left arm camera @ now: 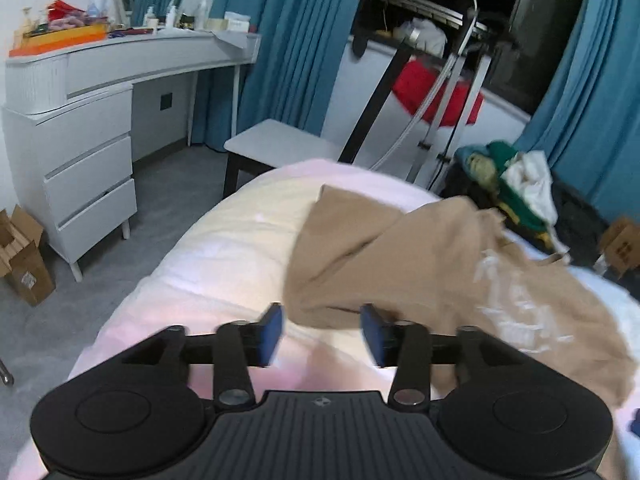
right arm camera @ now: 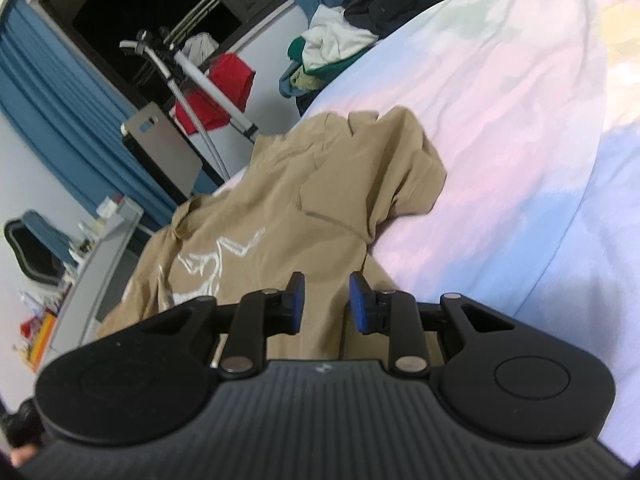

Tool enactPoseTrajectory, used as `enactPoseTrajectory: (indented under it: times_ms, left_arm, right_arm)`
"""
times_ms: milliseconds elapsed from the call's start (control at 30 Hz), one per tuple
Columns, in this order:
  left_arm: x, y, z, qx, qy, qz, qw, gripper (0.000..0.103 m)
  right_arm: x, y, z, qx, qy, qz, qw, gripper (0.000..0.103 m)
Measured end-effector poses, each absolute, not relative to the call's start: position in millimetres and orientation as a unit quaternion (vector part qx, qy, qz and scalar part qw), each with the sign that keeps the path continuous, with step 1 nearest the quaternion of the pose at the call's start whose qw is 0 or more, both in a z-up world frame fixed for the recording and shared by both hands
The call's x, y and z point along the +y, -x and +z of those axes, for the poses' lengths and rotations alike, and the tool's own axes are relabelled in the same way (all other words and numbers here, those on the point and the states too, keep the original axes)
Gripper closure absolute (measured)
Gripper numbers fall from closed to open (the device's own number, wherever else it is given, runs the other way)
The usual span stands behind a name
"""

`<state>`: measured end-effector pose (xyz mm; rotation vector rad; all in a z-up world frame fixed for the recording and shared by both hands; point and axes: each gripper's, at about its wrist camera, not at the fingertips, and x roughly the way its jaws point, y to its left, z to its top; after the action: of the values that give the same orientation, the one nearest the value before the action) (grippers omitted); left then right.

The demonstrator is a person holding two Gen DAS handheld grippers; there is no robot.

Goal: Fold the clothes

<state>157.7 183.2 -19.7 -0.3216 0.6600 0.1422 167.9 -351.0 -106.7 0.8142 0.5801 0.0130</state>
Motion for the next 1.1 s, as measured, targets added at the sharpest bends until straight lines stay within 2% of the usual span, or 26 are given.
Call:
enactPoseTrajectory:
  times_ms: [67,133,167,200,333,433,633,867,900,967,1000,1033,1100]
  left_arm:
    - [163,-137,-7,0.316,0.157,0.053,0.934,0.047]
    - [136,-118,2,0.305,0.151,0.042,0.939,0.039]
    - [120,-109,5,0.300,0.151,0.031,0.941,0.031]
    - [106,-101,6,0.298,0.154,0.020,0.942,0.027]
    - [66,-90,-12,0.313,0.190,-0.051,0.929,0.026]
    - [45,-93,-28,0.319,0.176,-0.098,0.926,0.025]
    - [54,-128,-74,0.336,0.229,-0.109,0.907,0.024]
    - [72,-159,-103,0.335,0.261,-0.122,0.897,0.024]
    - [73,-160,-104,0.335,0.261,-0.122,0.897,0.024]
    - [74,-162,-105,0.335,0.263,-0.121,0.897,0.024]
    - [74,-162,-106,0.335,0.264,-0.121,0.897,0.024]
    - [74,-162,-106,0.333,0.266,-0.120,0.896,0.024]
    - [73,-161,-105,0.331,0.270,-0.122,0.896,0.024]
  right_arm:
    - [-356,-167,-106,0.270,-0.404,0.006,0.874,0.074]
    - [-363,-165,-108,0.258,-0.436,0.013,0.862,0.070]
    - [-367,-164,-111,0.248,-0.466,0.021,0.849,0.068]
    - [-371,-162,-114,0.242,-0.491,0.028,0.836,0.062]
    - [-376,-161,-122,0.233,-0.530,0.023,0.815,0.032]
    - [-379,-171,-136,0.232,-0.581,0.030,0.779,0.023]
    - [-398,-210,-173,0.188,-0.691,-0.015,0.698,0.025]
    - [-402,-275,-164,0.181,-0.648,-0.101,0.733,0.023]
    - [-403,-284,-159,0.180,-0.639,-0.113,0.740,0.028]
    - [-404,-301,-143,0.188,-0.587,-0.139,0.775,0.056]
    - [-408,-306,-136,0.196,-0.563,-0.149,0.789,0.082]
    - [-412,-309,-127,0.195,-0.535,-0.156,0.807,0.090]
    - [-419,-312,-108,0.184,-0.478,-0.167,0.842,0.094]
